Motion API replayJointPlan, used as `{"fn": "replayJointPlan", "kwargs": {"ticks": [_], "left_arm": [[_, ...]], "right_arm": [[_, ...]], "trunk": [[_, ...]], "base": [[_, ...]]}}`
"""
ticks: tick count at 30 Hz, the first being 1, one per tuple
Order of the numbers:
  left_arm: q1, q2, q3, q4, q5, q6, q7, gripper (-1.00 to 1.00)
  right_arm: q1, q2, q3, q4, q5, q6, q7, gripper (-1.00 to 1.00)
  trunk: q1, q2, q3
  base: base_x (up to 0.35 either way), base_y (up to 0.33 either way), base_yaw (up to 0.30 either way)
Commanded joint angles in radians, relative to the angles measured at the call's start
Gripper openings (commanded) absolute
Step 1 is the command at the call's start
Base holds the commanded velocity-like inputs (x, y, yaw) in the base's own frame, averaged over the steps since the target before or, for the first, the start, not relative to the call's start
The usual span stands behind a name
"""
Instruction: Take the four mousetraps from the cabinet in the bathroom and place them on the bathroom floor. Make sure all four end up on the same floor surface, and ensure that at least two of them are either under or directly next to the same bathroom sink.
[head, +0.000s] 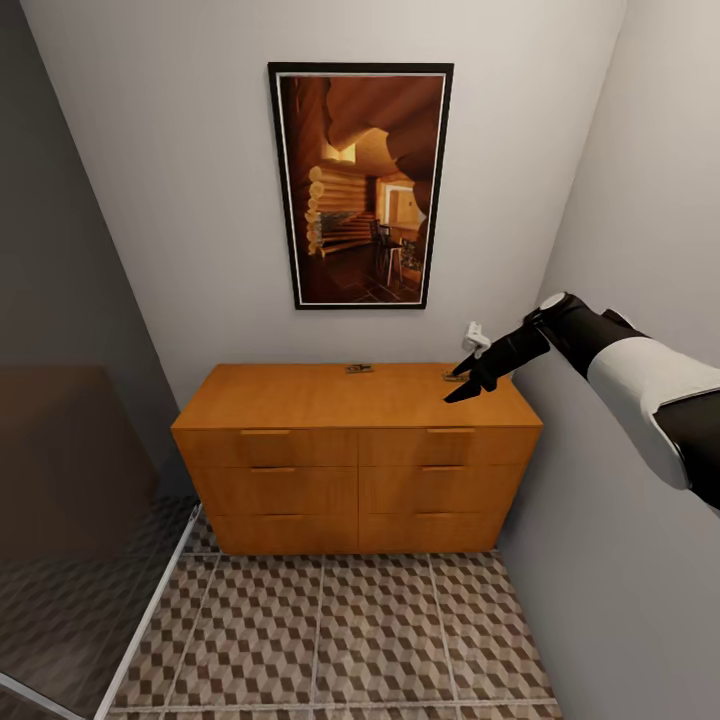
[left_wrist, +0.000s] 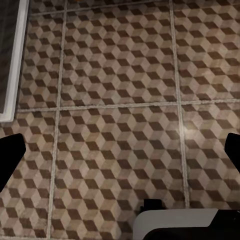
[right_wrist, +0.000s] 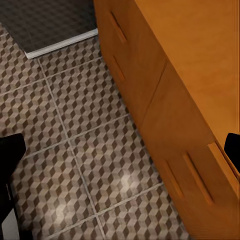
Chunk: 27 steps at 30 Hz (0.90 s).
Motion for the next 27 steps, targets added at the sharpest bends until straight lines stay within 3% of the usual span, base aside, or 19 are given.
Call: {"fn": "replayJointPlan", "kwargs": {"ticks": [1,14,27], "left_arm": [[-0.002,0.000,-0.009,0.004,0.008,-0.006,0.001,1.00],[-0.002,0.000,-0.008,0.003,0.007,-0.006,0.001,1.00],[-0.001,0.000,-0.008,0.003,0.007,-0.006,0.001,1.00]], "right_arm": [[0.000,-0.003,-0.009,-0.002,0.010,0.010,0.006,1.00],[0.000,-0.006,-0.009,0.004,0.008,0.015,0.002,1.00],[0.002,0.001,-0.009,0.083,0.007,0.010,-0.017,1.00]], "trunk": [[0.001,-0.002,-0.002],[0.001,-0.002,-0.002],[0.001,-0.002,-0.002]], "base": [[0.037,-0.082,0.000],[0.169,-0.148,0.000],[0.223,-0.017,0.000]]}}
